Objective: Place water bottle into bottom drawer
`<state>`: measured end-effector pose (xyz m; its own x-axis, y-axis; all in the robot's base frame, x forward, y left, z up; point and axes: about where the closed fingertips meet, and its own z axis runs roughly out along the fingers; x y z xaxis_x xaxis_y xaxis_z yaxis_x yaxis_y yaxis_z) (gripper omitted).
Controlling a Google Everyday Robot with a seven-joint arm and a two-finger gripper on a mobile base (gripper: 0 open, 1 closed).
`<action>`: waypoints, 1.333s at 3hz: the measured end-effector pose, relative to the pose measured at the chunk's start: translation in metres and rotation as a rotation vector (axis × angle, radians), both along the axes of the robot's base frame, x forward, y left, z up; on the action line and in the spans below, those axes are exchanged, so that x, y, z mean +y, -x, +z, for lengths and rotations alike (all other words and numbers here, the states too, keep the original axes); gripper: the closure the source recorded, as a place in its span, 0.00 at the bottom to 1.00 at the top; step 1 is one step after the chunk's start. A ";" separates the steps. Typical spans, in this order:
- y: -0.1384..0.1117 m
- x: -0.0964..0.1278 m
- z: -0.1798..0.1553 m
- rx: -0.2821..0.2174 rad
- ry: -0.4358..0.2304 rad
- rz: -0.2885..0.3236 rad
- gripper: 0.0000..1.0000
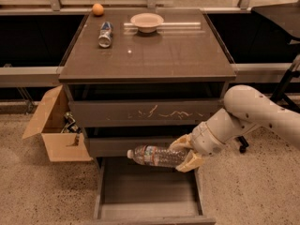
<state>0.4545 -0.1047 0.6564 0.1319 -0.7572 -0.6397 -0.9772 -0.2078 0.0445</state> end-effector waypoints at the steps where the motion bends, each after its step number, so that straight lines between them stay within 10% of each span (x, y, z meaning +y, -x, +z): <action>1: 0.000 0.000 0.000 0.000 0.000 0.000 1.00; 4: -0.010 -0.048 -0.180 0.040 0.001 -0.099 1.00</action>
Offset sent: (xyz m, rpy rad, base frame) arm 0.0052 -0.0220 -0.0598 -0.0083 0.0570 -0.0593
